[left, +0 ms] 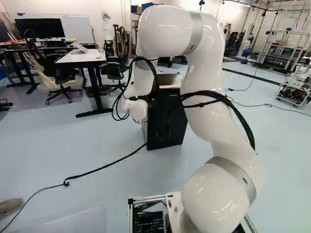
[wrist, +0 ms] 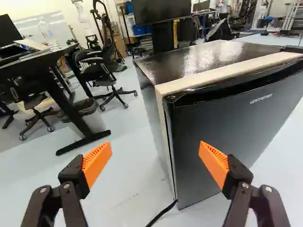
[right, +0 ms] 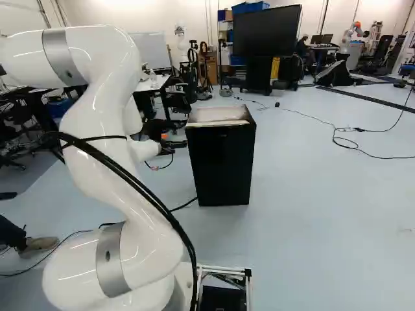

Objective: Open the fridge door

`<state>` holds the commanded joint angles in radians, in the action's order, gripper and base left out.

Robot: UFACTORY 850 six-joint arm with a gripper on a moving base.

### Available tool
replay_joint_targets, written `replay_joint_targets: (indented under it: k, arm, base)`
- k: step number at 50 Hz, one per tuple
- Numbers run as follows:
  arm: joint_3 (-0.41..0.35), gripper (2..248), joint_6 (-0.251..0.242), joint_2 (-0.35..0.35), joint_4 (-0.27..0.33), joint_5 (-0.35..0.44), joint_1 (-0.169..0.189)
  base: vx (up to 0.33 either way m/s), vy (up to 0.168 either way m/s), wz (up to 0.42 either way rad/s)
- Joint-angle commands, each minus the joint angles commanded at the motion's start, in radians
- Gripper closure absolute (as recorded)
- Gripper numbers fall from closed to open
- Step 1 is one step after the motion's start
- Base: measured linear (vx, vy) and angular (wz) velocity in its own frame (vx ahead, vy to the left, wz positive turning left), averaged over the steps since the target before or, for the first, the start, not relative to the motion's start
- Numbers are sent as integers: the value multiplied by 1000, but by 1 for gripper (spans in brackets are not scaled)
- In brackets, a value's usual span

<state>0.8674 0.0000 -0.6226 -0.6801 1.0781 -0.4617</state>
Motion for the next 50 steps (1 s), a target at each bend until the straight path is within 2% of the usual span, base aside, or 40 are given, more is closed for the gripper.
replay_joint_targets:
  k: [25,50]
  arm:
    - [117,3,0,-83,-125,86,-39]
    - [215,3,0,-146,-259,160,-13]
  base:
    - [0,0,0]
    - [0,0,0]
